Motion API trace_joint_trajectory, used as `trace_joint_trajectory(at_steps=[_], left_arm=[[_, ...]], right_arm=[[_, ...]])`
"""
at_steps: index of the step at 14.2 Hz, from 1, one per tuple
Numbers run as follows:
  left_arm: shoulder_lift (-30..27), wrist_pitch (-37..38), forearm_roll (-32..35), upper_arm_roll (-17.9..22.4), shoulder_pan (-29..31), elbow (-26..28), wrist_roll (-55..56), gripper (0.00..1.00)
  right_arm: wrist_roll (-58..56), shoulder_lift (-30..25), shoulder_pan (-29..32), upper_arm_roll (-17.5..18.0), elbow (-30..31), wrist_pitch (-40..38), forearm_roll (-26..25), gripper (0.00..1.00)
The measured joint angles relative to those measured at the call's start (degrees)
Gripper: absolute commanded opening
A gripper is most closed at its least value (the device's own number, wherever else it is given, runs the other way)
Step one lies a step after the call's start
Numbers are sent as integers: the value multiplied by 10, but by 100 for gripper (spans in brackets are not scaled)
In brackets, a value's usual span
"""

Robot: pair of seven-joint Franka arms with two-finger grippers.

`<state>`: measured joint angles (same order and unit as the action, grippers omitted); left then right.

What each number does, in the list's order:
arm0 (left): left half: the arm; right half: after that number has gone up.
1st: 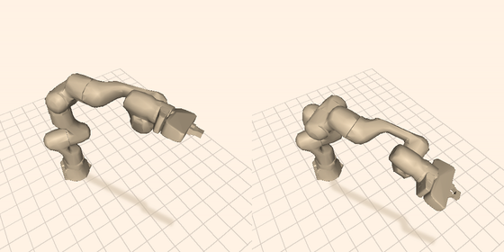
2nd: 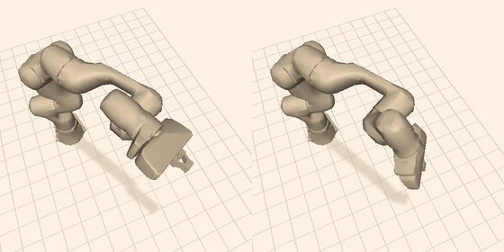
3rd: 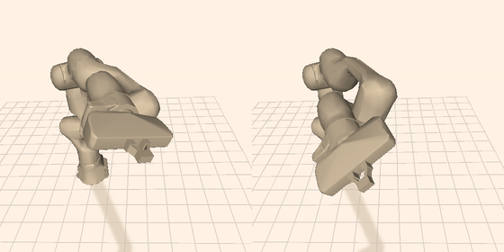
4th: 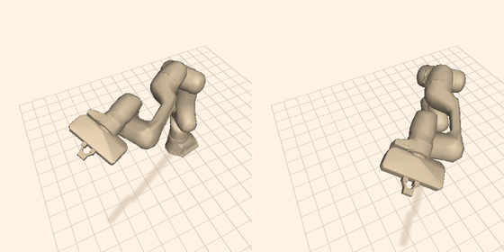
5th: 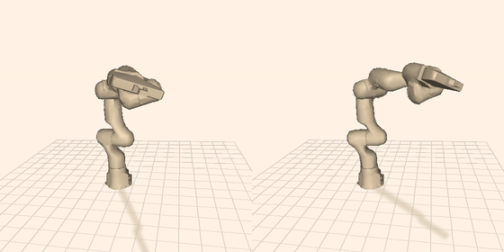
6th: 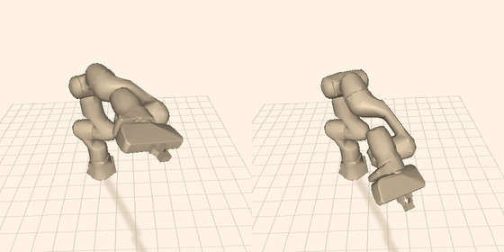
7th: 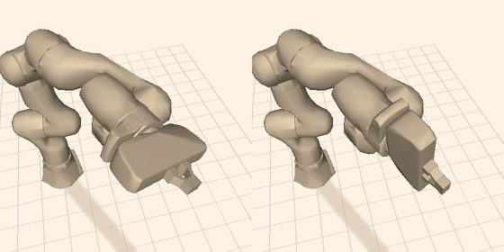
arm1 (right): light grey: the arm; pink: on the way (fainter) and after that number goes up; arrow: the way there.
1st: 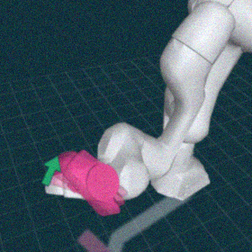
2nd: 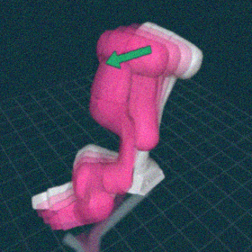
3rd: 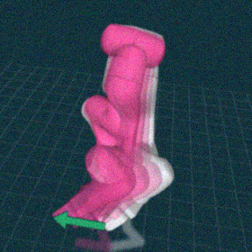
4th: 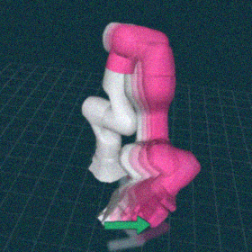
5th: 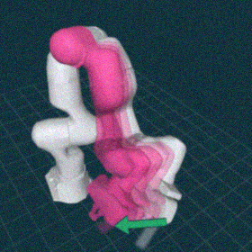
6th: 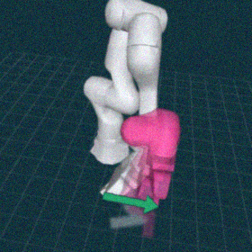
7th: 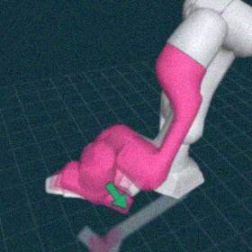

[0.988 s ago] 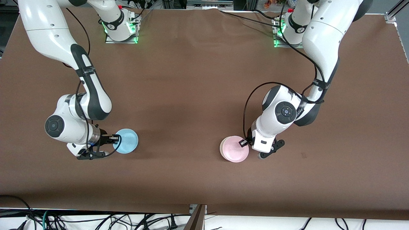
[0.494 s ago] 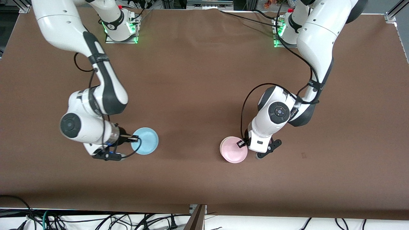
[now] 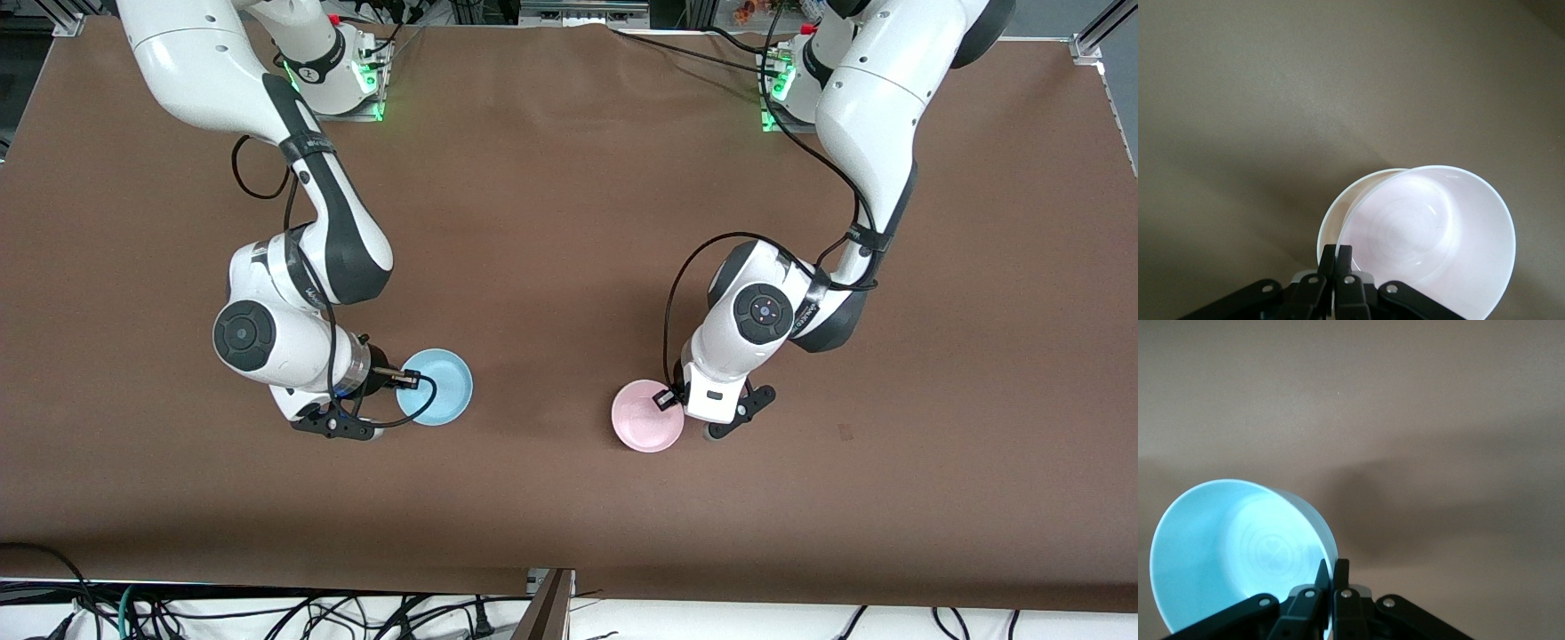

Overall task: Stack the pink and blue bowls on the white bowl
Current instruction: 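Lower the pink bowl into the white bowl and open the left gripper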

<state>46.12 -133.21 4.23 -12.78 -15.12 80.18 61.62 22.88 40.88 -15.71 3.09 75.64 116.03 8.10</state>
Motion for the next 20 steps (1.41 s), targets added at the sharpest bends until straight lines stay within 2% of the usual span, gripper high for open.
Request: trace_joint_trajectory(at_steps=[5,9,12,16,18,20], left_arm=[[8,0,0,1,0,-2,0,0],[10,-8,0,1,0,-4,0,20],[10,-8,0,1,0,-8,0,26],[7,-4,0,3,1,-21,0,28],[-3,33,0,6,2,-40,0,29],[-16,121,1,10,4,-87,-3,29]], right_arm=[[1,0,0,0,-2,0,0,5],[2,0,0,0,-2,0,0,5],[15,0,-1,0,-3,0,0,6],[43,0,-12,1,-6,0,1,6],[73,0,-23,1,-10,0,1,6],[120,0,-40,2,-16,1,2,6]])
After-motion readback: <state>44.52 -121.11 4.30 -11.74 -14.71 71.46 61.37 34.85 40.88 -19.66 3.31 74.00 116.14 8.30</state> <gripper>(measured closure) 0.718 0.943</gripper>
